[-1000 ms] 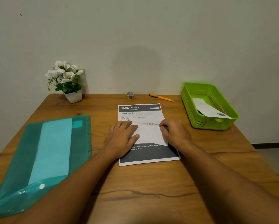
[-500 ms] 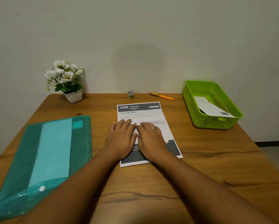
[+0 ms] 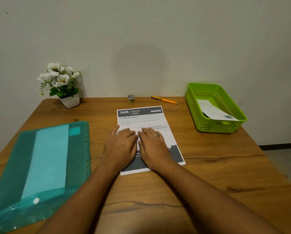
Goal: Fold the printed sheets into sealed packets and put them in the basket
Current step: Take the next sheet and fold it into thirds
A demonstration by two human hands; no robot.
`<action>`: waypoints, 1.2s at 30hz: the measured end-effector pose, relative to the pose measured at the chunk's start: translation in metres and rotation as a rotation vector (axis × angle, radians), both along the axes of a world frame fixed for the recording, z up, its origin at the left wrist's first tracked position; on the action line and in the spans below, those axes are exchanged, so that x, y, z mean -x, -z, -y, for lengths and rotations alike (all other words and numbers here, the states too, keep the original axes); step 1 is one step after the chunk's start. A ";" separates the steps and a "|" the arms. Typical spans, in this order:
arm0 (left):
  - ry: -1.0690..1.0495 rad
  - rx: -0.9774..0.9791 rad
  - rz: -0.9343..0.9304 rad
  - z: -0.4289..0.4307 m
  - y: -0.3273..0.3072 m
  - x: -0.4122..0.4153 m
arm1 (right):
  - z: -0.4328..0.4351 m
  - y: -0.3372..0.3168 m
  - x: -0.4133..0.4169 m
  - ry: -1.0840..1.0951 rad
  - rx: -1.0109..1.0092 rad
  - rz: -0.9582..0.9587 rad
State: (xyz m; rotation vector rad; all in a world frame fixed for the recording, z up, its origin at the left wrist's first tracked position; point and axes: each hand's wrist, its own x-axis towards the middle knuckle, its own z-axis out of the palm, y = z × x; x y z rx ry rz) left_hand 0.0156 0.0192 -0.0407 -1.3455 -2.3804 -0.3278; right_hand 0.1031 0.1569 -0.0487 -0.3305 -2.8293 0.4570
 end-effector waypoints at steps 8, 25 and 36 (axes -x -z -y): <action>-0.022 -0.281 -0.012 0.009 -0.008 -0.006 | 0.000 0.001 -0.004 -0.023 -0.030 -0.006; -0.136 -0.051 0.204 0.002 0.001 0.005 | -0.032 0.000 -0.023 0.047 -0.079 0.195; -0.179 0.191 0.387 0.007 -0.004 0.008 | -0.053 -0.003 -0.039 0.113 -0.065 0.289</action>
